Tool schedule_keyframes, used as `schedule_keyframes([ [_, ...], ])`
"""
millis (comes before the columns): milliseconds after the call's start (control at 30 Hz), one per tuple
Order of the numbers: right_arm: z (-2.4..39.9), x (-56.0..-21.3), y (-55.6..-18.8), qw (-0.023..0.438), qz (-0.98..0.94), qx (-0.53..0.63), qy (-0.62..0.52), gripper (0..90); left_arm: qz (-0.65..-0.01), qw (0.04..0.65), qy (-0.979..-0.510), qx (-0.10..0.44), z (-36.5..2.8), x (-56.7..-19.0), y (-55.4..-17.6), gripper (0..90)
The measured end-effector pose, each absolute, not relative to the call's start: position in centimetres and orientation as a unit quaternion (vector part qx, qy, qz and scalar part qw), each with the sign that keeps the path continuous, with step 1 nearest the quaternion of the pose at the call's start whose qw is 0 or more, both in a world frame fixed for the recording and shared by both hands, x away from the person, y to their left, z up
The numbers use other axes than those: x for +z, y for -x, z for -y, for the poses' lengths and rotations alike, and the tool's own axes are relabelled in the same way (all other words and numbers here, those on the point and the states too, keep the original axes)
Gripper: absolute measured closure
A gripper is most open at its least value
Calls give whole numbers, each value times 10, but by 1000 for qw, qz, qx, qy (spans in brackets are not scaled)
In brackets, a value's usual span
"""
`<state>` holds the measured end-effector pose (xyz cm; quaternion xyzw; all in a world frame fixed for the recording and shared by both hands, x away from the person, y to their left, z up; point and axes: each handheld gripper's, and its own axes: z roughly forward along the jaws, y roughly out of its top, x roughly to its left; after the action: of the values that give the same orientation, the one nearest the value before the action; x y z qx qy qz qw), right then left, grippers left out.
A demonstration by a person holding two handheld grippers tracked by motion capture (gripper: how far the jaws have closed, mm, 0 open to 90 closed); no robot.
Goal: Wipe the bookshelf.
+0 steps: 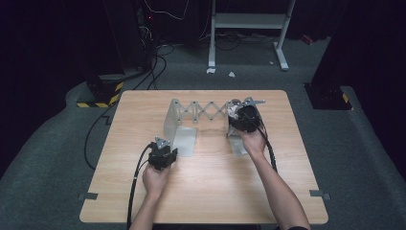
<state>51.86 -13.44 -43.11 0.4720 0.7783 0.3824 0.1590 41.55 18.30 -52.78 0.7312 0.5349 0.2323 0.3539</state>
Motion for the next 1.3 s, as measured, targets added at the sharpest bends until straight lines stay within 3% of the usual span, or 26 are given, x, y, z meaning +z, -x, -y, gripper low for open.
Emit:
schedule_keyframes([
  [300, 130, -427, -523, 171, -770, 389, -476, 751, -534, 355, -731, 233, -183, -528, -416, 645],
  [867, 124, -488, -537, 142, -780, 330, -512, 749, -532, 356, -732, 232, -183, -528, -415, 647],
  [1067, 124, -487, -535, 138, -783, 327, -511, 749, -532, 355, -733, 232, -183, -528, -415, 647],
  [1300, 128, -460, -525, 152, -780, 356, -492, 749, -532, 355, -733, 232, -183, -528, -415, 647],
])
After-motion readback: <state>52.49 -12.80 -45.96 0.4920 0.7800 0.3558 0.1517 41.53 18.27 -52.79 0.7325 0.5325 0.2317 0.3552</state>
